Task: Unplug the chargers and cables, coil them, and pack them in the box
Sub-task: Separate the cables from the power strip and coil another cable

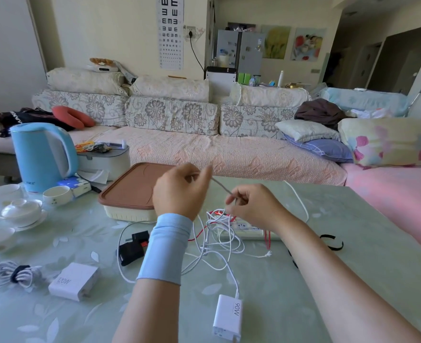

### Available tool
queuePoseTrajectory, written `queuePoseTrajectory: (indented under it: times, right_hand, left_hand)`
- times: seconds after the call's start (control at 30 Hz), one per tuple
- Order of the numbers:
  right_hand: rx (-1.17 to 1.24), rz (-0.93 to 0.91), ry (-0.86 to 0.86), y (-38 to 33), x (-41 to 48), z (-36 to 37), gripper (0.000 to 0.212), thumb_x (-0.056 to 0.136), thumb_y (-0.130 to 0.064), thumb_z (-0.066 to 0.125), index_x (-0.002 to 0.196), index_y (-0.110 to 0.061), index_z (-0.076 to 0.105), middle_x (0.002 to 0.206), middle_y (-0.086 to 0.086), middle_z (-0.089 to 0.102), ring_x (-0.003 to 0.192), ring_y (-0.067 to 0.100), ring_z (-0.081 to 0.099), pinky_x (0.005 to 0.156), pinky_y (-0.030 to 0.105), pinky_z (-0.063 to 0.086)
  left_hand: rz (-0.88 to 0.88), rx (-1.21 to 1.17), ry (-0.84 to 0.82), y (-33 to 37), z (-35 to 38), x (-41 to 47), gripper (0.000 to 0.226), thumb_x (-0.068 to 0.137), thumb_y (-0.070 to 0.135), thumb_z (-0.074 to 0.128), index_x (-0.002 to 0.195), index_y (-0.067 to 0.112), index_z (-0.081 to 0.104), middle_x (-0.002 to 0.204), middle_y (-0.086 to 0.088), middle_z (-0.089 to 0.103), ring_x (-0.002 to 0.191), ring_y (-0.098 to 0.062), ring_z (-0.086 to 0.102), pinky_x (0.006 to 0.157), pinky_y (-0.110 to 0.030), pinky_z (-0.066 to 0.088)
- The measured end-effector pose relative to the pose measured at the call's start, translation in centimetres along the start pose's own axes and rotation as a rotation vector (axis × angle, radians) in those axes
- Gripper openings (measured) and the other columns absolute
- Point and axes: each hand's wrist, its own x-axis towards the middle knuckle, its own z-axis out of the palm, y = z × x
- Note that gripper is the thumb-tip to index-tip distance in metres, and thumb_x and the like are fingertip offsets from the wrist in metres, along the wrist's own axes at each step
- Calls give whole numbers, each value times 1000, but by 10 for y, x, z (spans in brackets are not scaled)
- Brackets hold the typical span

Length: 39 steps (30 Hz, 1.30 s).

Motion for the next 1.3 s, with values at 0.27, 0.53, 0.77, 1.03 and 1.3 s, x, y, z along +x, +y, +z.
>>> queuePoseTrajectory:
  times: [0.27, 0.53, 0.77, 1.03, 1.3]
  right_hand:
    - [-234, 184, -37, 50, 3, 1, 24, 91, -35, 58, 74, -29, 73, 72, -12, 74, 66, -1, 61, 75, 29, 45]
    - [-90, -29, -16, 10, 6, 0, 24, 97, -40, 57, 86, -26, 73, 62, 1, 52, 58, 10, 42, 60, 30, 34]
    - [199, -104, 54, -15, 4, -6, 23, 90, -4, 64, 103, -19, 54, 63, 4, 48, 56, 13, 42, 56, 28, 40]
    - [-263, 78, 18, 21, 3, -4, 16, 87, -35, 65, 77, -25, 71, 65, -8, 66, 63, 3, 54, 76, 27, 39]
    - [-52, 124, 95, 36, -1, -9, 32, 101, -33, 49, 77, -24, 68, 53, -9, 54, 51, 10, 52, 57, 28, 41]
  left_hand:
    - [-59, -252, 387, -24, -21, 19, 38, 91, 40, 56, 60, 19, 49, 53, 4, 45, 55, -10, 41, 57, -29, 29]
    - [189, 251, 19, -28, 9, 5, 59, 66, -4, 47, 115, 24, 66, 110, -5, 66, 103, -32, 51, 93, -37, 36]
    - [5, 70, -572, -7, 23, -10, 32, 95, 42, 47, 77, 18, 60, 64, 1, 59, 69, -28, 58, 61, -30, 44]
    - [57, -259, 20, 2, 8, -6, 49, 78, 37, 60, 54, 8, 28, 51, -2, 21, 55, -18, 22, 49, -31, 23]
    - [-94, -6, 60, -19, 11, 8, 29, 95, 27, 49, 72, 14, 61, 72, -10, 58, 75, -31, 51, 62, -32, 33]
